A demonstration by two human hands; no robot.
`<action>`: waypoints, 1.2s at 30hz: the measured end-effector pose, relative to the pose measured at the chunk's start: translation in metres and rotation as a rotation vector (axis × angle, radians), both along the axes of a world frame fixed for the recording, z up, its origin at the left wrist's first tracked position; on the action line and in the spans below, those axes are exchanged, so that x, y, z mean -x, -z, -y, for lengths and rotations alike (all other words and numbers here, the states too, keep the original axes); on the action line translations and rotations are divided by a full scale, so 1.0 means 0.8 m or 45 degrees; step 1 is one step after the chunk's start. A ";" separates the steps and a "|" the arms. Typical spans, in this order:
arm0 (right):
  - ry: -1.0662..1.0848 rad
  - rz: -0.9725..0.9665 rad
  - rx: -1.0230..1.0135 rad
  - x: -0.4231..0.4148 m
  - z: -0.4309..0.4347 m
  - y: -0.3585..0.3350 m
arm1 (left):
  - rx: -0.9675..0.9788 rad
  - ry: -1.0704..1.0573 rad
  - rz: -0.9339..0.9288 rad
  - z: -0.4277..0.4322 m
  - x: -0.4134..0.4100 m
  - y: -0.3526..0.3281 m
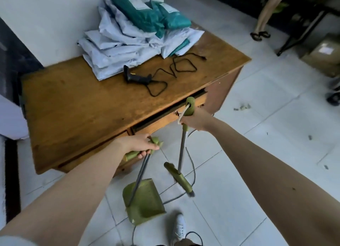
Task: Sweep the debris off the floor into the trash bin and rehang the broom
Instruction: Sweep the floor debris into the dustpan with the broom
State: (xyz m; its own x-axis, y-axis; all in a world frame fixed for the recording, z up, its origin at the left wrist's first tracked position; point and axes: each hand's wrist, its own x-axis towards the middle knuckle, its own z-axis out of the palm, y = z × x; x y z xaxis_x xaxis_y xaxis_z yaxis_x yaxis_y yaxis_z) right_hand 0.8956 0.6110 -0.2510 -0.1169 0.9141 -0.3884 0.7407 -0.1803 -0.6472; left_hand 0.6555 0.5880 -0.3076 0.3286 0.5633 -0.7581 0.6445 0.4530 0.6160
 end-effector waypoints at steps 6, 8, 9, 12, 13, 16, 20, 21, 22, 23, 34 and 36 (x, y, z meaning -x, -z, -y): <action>0.196 0.037 0.089 -0.116 0.011 -0.010 | 0.040 0.003 0.249 -0.025 -0.121 0.002; 0.259 0.040 0.155 -0.154 0.019 -0.011 | 0.026 0.024 0.323 -0.030 -0.166 0.004; 0.316 0.011 0.200 -0.171 0.023 -0.011 | 0.014 0.025 0.347 -0.031 -0.187 0.006; 0.542 -0.140 0.281 -0.221 0.032 -0.013 | 0.008 0.079 0.386 -0.035 -0.244 0.011; 0.609 -0.185 0.278 -0.238 0.035 -0.014 | -0.002 0.115 0.397 -0.037 -0.261 0.012; 0.784 -0.369 0.272 -0.283 0.047 -0.019 | -0.112 0.229 0.385 -0.046 -0.307 0.013; 1.179 -0.755 0.369 -0.333 0.046 -0.028 | -0.213 0.388 0.375 -0.069 -0.355 0.018; 1.292 -0.850 0.404 -0.342 0.043 -0.030 | -0.226 0.416 0.377 -0.076 -0.366 0.019; 1.384 -0.921 0.428 -0.350 0.039 -0.031 | -0.242 0.433 0.382 -0.083 -0.377 0.021; 1.455 -0.967 0.439 -0.358 0.034 -0.030 | -0.255 0.439 0.390 -0.092 -0.388 0.022; 1.842 -1.354 0.649 -0.411 -0.073 -0.039 | -0.316 0.591 0.431 -0.217 -0.479 0.020; 1.825 -1.298 0.628 -0.419 -0.093 -0.041 | -0.344 0.581 0.424 -0.234 -0.490 0.020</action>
State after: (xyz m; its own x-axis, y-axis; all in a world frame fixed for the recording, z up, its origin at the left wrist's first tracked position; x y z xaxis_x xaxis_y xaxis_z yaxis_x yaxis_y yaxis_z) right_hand 1.2308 0.6853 -0.2184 0.2272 0.3479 -0.9096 -0.7440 -0.5407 -0.3926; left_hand 1.0478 0.7752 -0.3239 0.7756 0.4678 -0.4239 0.4900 -0.0228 0.8714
